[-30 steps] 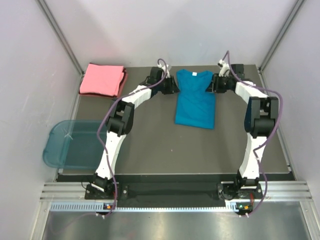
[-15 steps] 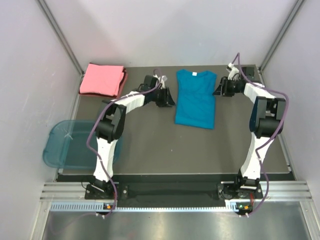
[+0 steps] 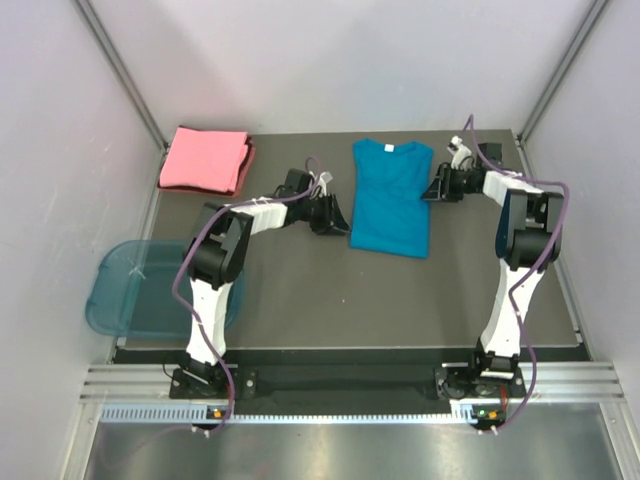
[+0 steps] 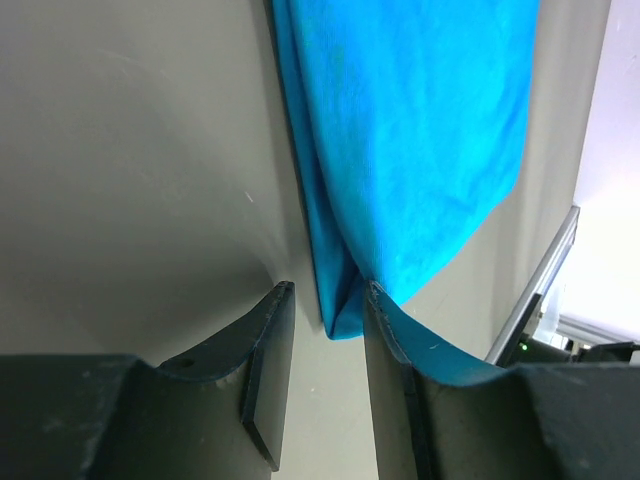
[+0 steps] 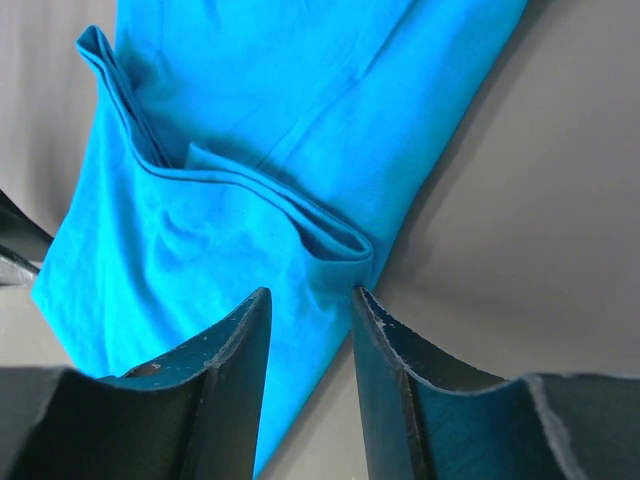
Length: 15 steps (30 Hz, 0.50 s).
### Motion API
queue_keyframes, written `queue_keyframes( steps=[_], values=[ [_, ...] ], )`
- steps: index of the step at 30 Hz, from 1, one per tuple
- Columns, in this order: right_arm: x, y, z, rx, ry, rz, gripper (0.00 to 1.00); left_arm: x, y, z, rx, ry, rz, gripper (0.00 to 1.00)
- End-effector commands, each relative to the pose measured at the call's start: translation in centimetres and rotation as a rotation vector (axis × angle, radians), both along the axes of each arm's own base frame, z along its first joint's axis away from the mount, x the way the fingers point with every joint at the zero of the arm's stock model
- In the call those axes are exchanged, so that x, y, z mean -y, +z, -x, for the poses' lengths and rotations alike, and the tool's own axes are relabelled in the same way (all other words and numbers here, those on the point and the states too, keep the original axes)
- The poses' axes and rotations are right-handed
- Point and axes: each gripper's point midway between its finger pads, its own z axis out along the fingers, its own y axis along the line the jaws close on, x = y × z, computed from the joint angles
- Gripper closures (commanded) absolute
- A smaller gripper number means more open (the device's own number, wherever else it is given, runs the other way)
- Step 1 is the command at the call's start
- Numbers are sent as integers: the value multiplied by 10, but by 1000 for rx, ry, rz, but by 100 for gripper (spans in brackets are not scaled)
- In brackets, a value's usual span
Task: Fold and stack the t-shirts
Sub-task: Fold the tshirt
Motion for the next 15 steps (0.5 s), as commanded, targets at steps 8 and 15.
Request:
queue_keyframes(
  steps=[8, 15],
  values=[
    [-5, 9, -14, 84, 20, -23, 80, 16, 29, 2, 81, -36, 76, 62],
    [-3, 7, -15, 89, 15, -14, 84, 14, 44, -1, 122, -13, 71, 61]
  ],
)
